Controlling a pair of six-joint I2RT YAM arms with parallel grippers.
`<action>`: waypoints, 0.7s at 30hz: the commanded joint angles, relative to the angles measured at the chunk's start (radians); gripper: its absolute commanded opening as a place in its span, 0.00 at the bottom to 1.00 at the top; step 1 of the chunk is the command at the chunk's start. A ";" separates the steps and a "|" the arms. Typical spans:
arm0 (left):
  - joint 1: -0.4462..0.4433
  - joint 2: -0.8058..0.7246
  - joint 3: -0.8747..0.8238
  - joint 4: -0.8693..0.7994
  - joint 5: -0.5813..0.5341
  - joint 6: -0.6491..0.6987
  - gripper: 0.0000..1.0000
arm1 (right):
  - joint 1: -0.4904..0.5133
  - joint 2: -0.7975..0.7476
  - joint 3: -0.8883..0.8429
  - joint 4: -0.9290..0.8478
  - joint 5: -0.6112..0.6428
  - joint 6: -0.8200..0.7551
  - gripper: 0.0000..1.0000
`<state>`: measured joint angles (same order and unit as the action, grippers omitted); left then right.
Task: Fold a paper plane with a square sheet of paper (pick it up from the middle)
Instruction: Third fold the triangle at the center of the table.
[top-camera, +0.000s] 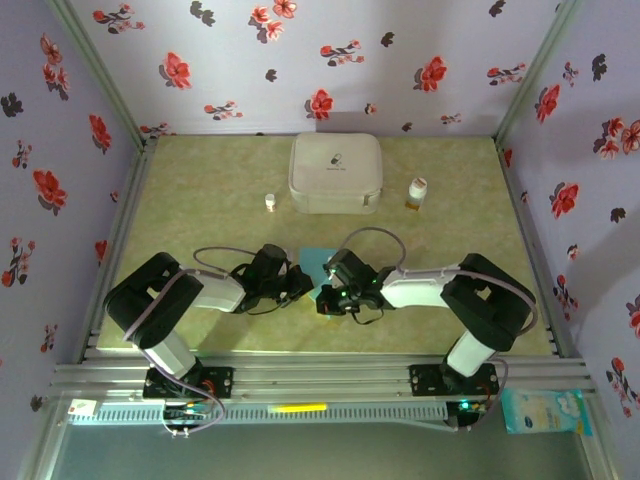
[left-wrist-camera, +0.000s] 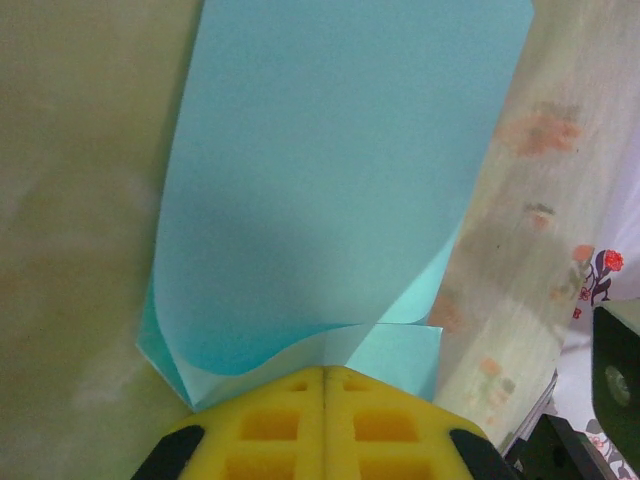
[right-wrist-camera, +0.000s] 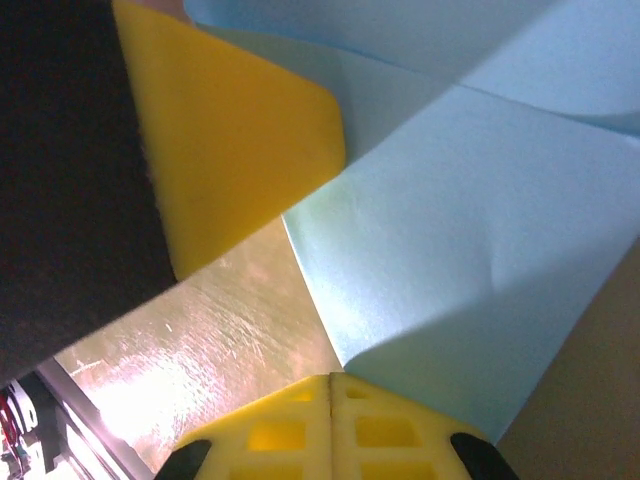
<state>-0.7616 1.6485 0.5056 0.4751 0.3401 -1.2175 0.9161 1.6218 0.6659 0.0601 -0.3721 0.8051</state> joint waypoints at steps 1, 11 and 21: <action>-0.005 0.031 -0.032 -0.035 -0.035 0.010 0.00 | 0.001 -0.020 -0.060 -0.016 -0.024 0.039 0.04; -0.004 0.042 -0.035 -0.023 -0.035 0.001 0.00 | -0.001 -0.044 -0.166 0.125 -0.079 0.112 0.05; -0.004 0.037 -0.037 -0.023 -0.035 -0.001 0.00 | -0.012 -0.112 -0.243 0.136 -0.077 0.135 0.05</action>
<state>-0.7616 1.6524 0.4942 0.5053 0.3408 -1.2209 0.9092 1.5288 0.4625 0.2867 -0.4206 0.9180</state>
